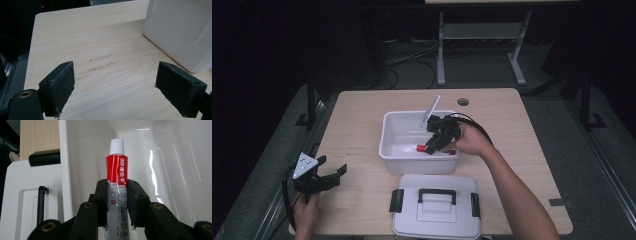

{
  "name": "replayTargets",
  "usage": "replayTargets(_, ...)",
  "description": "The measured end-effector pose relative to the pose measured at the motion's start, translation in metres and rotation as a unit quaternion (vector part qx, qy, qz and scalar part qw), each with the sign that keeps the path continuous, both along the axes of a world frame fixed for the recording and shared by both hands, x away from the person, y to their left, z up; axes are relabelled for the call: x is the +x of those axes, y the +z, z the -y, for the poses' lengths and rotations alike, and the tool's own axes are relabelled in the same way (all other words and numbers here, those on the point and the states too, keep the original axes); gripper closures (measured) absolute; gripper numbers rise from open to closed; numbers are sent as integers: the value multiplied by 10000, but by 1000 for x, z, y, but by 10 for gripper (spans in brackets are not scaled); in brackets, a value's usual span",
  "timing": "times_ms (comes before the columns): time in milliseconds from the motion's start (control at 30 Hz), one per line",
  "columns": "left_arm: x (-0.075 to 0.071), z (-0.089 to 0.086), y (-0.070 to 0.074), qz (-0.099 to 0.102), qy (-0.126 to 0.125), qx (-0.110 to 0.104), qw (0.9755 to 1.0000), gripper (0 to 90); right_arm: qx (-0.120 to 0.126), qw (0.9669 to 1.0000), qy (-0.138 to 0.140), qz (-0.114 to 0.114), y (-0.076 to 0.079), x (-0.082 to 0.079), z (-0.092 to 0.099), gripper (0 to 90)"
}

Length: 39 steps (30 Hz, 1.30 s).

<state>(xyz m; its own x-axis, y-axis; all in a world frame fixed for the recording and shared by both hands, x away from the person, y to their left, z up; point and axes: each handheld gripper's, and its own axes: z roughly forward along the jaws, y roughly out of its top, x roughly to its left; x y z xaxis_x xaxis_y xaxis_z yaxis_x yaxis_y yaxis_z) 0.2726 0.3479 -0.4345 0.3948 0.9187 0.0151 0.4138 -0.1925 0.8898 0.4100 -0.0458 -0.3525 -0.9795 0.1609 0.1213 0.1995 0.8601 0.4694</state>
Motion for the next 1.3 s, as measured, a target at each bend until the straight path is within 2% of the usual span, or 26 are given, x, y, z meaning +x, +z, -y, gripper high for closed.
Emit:
replayTargets(133,0,0,0,4,7,-8,10000,148,27,9999,-55,-83,-2,1,0,696)
replayTargets(200,0,0,0,10,6,-4,10000,148,43,9999,-83,-94,-2,1,0,636)
replayTargets(267,0,-1,0,4,9,-5,10000,148,59,9999,-123,-96,-1,1,1,623)
replayTargets(400,0,0,0,6,8,-12,10000,148,59,9999,-151,-47,2,-1,4,607)
replayTargets(633,0,0,0,-5,-10,8,10000,148,225,9995,-195,94,17,-9,12,580)
replayTargets(1033,0,1,0,-16,-32,52,10000,148,406,9986,-39,347,42,-45,22,495)
replayTargets(1200,0,2,0,-19,-43,69,10000,148,404,9982,34,450,44,-61,26,479)
replayTargets(1300,0,2,0,-15,-38,65,10000,148,296,9982,50,517,46,-69,28,467)
